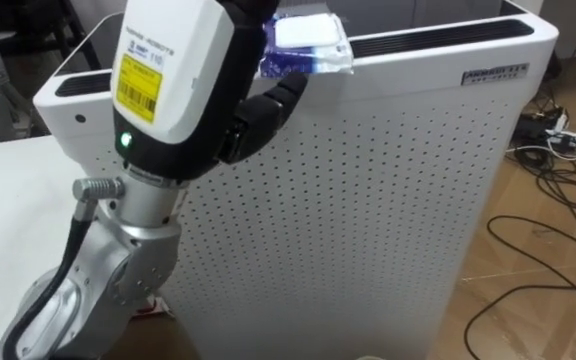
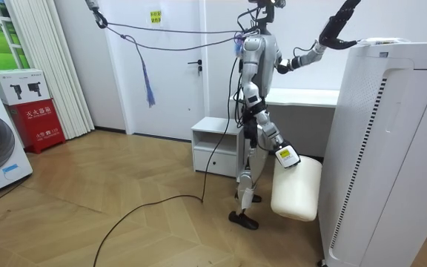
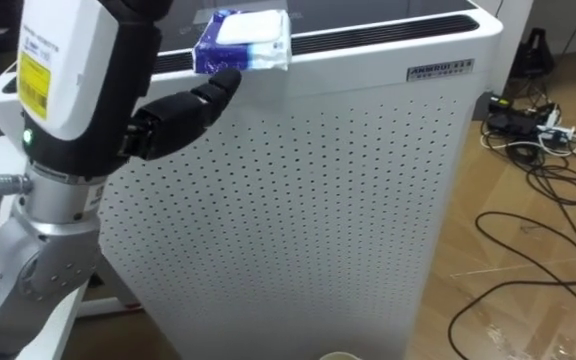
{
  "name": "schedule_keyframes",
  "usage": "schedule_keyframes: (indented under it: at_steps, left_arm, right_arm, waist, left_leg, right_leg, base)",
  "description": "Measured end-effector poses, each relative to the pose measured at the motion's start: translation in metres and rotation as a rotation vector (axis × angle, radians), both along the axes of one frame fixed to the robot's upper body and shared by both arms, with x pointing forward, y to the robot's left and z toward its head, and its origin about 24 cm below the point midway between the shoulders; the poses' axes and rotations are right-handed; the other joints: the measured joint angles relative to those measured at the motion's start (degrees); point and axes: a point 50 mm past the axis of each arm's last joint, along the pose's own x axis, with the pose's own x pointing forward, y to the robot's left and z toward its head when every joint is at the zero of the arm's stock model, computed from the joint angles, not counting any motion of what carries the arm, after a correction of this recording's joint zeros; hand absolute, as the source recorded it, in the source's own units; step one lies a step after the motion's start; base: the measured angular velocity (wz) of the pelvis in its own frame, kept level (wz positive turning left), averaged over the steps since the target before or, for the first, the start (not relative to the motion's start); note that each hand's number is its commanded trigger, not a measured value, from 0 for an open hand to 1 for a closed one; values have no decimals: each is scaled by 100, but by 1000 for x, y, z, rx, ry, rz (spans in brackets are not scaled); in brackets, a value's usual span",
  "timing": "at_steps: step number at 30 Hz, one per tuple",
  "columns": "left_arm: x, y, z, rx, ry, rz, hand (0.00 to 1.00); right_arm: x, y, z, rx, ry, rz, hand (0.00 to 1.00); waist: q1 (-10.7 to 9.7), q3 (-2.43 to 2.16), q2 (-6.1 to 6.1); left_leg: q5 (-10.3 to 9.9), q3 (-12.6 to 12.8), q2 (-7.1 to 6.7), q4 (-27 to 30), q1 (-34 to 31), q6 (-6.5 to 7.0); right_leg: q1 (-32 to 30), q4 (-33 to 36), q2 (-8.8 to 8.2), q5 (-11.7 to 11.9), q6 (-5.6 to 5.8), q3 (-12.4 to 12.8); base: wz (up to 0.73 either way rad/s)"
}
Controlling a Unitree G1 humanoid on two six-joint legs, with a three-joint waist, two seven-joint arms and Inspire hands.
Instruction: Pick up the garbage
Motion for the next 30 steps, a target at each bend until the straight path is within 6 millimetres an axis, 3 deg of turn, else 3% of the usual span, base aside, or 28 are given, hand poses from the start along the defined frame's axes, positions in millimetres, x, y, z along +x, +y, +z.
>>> schedule_keyframes:
  at_steps: [6, 11, 13, 16, 30]
  left_arm:
    - [4, 0, 0, 33, 43, 41, 0]
    - [8, 2, -2, 67, 97, 77, 0]
    - [9, 3, -2, 95, 116, 86, 0]
    - [10, 4, -2, 120, 133, 94, 0]
    - [13, 4, -4, 211, 258, 91, 0]
  right_arm:
    - [0, -1, 0, 6, 7, 10, 100]
    - [-1, -3, 0, 2, 21, -1, 100]
    - [-1, -4, 0, -2, 22, -2, 100]
    - [1, -6, 1, -8, 17, 1, 100]
    - [10, -13, 9, 14, -16, 20, 100]
  waist:
    - [-55, -4, 20]
    - [-63, 25, 69]
    - [-63, 58, 100]
    - [-61, 57, 128]
    - [-136, 92, 79]
  left_leg:
    - [0, 1, 8, 0, 19, 0]
    - [0, -3, 6, 4, 12, 0]
    - [0, -2, 5, 4, -1, 0]
    - [0, 0, 1, 4, -60, 0]
    - [1, 144, 5, -8, -88, 1]
  right_leg:
    - [12, 19, 4, 1, -2, 7]
    - [9, 25, -1, 1, -2, -5]
    - [-5, 21, -2, 1, -1, -6]
    - [-75, 26, -9, 0, -1, -20]
    - [-86, -3, -27, -2, 6, -40]
  base:
    - [0]
    - [0]
    - [0]
    - [0]
    - [0]
